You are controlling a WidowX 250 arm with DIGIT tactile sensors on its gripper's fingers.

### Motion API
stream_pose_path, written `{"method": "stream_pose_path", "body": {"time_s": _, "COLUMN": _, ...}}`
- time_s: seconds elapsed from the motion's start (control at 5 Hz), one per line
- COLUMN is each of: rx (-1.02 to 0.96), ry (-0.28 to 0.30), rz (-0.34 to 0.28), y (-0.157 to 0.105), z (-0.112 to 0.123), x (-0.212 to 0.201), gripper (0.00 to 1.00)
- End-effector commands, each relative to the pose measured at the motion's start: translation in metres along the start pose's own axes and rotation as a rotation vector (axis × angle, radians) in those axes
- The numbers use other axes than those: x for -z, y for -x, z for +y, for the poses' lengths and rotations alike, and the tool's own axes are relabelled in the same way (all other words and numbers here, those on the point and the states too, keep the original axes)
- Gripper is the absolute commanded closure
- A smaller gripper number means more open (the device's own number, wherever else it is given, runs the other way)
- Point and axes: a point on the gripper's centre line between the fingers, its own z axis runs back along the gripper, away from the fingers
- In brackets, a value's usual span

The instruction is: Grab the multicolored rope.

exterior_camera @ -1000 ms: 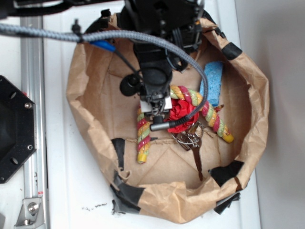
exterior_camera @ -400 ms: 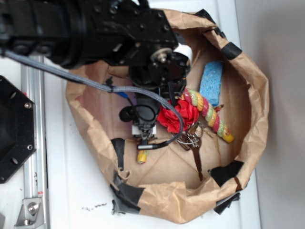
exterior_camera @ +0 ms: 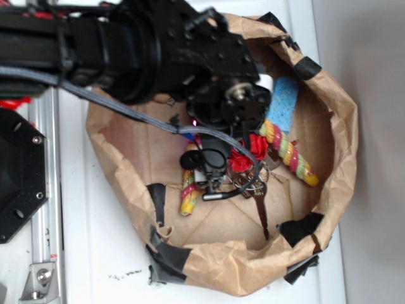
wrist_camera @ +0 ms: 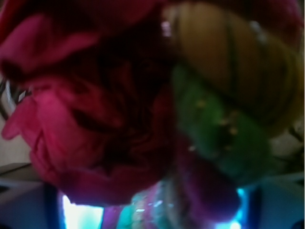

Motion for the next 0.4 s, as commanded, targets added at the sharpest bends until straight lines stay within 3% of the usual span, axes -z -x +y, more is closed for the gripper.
{"method": "stream_pose_path", "body": {"time_s": 0.0, "rx": -0.07, "ry": -0.105, "rz": -0.143, "y": -0.014, "z": -0.01, "x": -0.049, "gripper": 1.0}}
{"method": "stream_pose_path", "body": {"time_s": 0.2, "rx": -0.127, "ry": -0.086, "rz": -0.229, "y": -0.021, "z": -0.015, "x": -0.101, "gripper": 1.0}}
